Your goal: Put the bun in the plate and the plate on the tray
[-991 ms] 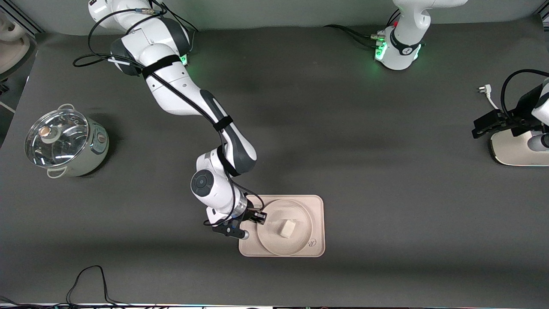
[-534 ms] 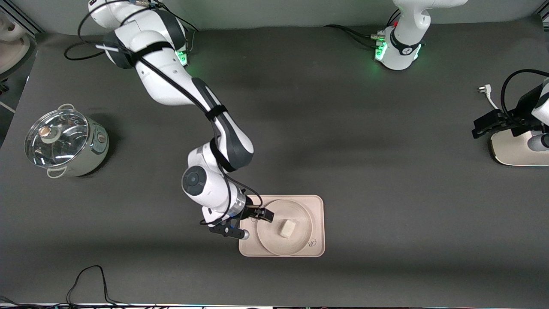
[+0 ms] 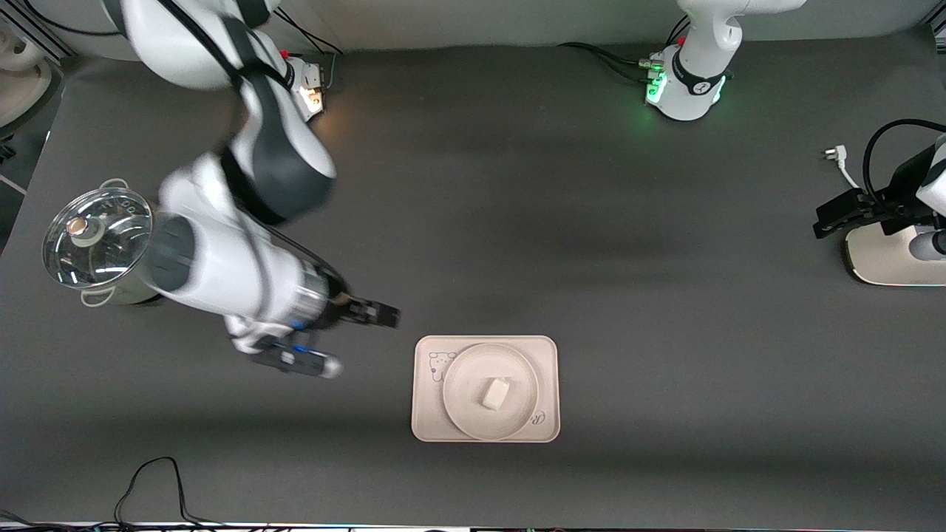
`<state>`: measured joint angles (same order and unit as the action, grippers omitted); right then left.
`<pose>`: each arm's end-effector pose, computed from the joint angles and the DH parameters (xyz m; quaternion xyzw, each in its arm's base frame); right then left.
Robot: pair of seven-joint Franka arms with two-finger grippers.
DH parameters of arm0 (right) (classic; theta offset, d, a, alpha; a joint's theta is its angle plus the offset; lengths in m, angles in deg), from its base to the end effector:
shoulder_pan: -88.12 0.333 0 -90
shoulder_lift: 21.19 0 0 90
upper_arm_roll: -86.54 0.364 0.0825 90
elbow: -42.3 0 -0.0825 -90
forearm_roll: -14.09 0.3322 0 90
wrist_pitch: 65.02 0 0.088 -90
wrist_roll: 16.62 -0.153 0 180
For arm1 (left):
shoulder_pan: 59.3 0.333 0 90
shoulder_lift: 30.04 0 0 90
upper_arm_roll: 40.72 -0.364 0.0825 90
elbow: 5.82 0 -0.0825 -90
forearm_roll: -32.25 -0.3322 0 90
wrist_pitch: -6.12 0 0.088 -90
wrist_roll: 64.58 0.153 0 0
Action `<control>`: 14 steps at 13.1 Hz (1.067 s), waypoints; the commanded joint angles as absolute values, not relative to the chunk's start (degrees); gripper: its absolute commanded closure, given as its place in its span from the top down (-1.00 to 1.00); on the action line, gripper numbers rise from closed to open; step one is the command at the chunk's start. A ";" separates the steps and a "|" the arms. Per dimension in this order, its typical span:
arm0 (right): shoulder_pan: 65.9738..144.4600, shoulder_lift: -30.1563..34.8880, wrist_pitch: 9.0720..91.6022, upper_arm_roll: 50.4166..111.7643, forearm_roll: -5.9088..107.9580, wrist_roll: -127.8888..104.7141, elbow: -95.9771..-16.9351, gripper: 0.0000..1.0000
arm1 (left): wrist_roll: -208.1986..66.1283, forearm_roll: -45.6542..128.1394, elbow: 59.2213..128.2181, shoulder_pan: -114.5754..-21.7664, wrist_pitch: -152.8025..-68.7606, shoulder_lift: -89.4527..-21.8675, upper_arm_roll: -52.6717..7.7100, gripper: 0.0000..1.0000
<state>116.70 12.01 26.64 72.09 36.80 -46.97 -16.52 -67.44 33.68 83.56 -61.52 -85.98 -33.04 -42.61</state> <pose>0.6359 0.2755 0.5215 -0.9837 0.1249 0.0472 0.1204 0.5240 -0.0073 0.6074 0.9997 0.0225 -0.0028 0.0115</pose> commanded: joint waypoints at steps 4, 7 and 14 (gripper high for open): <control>107.92 -8.77 17.34 74.23 26.42 -32.65 -32.12 1.00 | -66.61 34.01 82.69 -61.67 -86.43 -33.29 -42.92 1.00; 97.47 -15.28 17.07 81.77 18.68 -24.20 -38.63 1.00 | -66.61 33.66 82.69 -61.93 -87.40 -33.29 -42.92 1.00; 95.32 -16.44 19.79 79.51 15.50 -19.17 -41.89 1.00 | -66.34 33.13 82.69 -62.02 -87.66 -33.29 -42.74 1.00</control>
